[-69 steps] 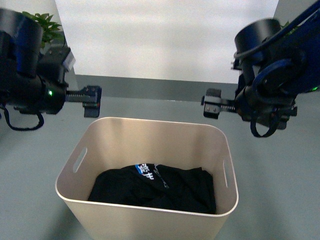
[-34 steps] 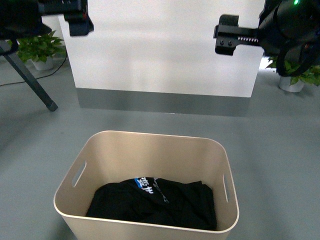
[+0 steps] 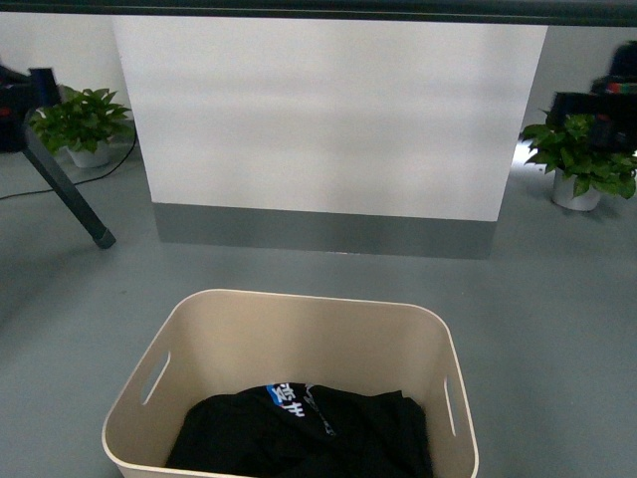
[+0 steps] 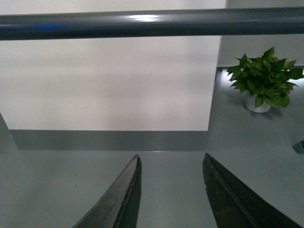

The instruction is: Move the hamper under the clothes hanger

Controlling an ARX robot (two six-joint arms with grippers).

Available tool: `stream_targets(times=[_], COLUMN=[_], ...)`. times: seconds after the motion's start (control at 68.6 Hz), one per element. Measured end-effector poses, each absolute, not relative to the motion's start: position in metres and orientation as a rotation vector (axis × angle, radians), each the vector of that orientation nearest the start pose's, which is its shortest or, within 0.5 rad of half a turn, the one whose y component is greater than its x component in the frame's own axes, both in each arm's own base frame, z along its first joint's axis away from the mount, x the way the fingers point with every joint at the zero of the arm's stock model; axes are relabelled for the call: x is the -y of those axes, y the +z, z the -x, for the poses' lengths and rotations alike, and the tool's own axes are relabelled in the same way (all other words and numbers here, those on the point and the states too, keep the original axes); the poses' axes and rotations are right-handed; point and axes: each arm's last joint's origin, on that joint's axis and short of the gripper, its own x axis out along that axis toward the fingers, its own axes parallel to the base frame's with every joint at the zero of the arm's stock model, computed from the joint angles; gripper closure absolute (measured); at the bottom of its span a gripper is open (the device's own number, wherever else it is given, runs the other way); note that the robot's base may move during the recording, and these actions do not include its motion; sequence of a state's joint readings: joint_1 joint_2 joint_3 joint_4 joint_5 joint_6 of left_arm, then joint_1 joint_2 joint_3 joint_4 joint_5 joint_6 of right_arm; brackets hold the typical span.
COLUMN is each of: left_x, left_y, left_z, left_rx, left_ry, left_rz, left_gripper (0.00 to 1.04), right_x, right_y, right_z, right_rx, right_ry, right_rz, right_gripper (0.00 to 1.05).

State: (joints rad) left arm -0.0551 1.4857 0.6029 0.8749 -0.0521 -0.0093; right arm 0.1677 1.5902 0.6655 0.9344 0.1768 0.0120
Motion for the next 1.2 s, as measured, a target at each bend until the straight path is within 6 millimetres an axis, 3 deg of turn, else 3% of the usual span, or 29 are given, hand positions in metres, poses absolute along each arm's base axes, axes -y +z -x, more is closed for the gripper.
stream_targets(times=[0.16,0.248,0.671,0.846,1.021,1.196], left_x=[0.009,0.004,0.0,0.0,0.0,0.0], left_y=[0.205,0.2,0.181,0.176,0.17,0.162], left_z=[-0.266,-0.253,-0.195,-0.178,-0.164,-0.152], left_rx=[-0.003,-0.007,-0.008,-0.011,-0.001,-0.018], left_ry=[-0.024,-0.013,-0.001,-0.001,-0.001,-0.001], left_rz=[0.009,0.008,0.007,0.007,0.007,0.007], left_gripper=[1.01,1.01,1.01,1.01,1.01,1.01], right_x=[-0.037,-0.032,-0.012,-0.001,0.0,0.0], right_y=[0.197,0.191,0.177,0.172,0.161,0.162], right_z=[-0.281,-0.266,-0.202,-0.183,-0.169,-0.157], right_rx=[-0.003,-0.011,-0.011,-0.015,-0.023,-0.014], right_ry=[0.004,0.008,0.001,-0.001,0.0,0.0], right_rz=[-0.004,0.0,0.0,0.0,0.0,-0.001], right_gripper=[0.92,1.04,1.03,1.03,1.03,1.03])
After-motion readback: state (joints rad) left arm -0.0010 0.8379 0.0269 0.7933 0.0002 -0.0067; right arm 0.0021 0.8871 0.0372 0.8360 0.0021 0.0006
